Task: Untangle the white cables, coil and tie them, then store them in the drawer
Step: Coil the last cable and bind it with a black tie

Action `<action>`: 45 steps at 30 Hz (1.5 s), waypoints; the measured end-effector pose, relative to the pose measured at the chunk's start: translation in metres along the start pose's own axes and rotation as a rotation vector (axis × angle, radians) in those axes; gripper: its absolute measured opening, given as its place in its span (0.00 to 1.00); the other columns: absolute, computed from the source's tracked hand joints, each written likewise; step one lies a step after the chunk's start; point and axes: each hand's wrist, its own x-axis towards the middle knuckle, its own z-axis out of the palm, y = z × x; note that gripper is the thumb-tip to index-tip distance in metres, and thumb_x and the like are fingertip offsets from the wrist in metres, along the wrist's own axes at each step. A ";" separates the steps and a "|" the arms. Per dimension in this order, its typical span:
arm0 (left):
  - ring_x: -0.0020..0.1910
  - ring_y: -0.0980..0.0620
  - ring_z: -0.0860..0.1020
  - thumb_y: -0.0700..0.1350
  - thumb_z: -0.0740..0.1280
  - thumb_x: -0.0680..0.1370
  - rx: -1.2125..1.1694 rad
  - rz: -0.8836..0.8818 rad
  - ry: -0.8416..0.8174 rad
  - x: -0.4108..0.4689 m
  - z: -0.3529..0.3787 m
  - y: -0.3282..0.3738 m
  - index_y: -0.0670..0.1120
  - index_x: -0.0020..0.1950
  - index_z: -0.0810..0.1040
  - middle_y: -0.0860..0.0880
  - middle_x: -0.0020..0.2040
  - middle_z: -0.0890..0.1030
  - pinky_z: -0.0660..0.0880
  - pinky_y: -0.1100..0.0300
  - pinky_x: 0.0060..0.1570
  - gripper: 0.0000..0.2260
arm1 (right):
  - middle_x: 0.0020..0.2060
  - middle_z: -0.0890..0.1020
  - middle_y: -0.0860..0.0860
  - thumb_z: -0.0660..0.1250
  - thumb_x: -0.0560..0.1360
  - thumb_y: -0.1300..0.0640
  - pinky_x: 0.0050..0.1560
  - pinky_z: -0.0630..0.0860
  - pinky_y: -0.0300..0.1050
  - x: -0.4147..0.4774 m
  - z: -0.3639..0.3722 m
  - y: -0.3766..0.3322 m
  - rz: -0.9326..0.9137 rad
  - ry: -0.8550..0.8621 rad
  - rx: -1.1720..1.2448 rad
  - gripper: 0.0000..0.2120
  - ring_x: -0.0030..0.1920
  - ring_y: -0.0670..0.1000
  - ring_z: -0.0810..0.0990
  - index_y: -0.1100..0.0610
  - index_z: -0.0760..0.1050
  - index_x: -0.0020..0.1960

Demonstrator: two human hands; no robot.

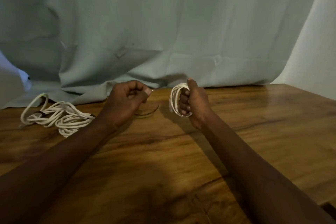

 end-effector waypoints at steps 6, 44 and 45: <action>0.38 0.55 0.83 0.44 0.77 0.76 0.218 0.238 -0.211 -0.009 0.015 0.008 0.48 0.45 0.84 0.53 0.39 0.85 0.79 0.59 0.40 0.03 | 0.18 0.62 0.48 0.55 0.85 0.47 0.21 0.58 0.32 -0.008 0.009 0.007 0.027 0.064 -0.042 0.23 0.15 0.45 0.58 0.54 0.63 0.32; 0.34 0.59 0.81 0.52 0.70 0.73 0.314 0.048 -0.010 -0.024 0.031 0.008 0.58 0.65 0.68 0.54 0.38 0.85 0.79 0.53 0.38 0.22 | 0.17 0.67 0.51 0.61 0.78 0.49 0.21 0.60 0.38 -0.027 0.017 0.014 -0.261 -0.389 -0.330 0.23 0.17 0.50 0.64 0.65 0.73 0.31; 0.36 0.58 0.82 0.54 0.69 0.73 0.315 0.028 -0.008 -0.025 0.032 0.007 0.58 0.66 0.67 0.54 0.39 0.85 0.80 0.52 0.40 0.23 | 0.18 0.67 0.51 0.61 0.79 0.50 0.21 0.61 0.38 -0.027 0.016 0.013 -0.272 -0.390 -0.326 0.23 0.17 0.50 0.64 0.64 0.74 0.31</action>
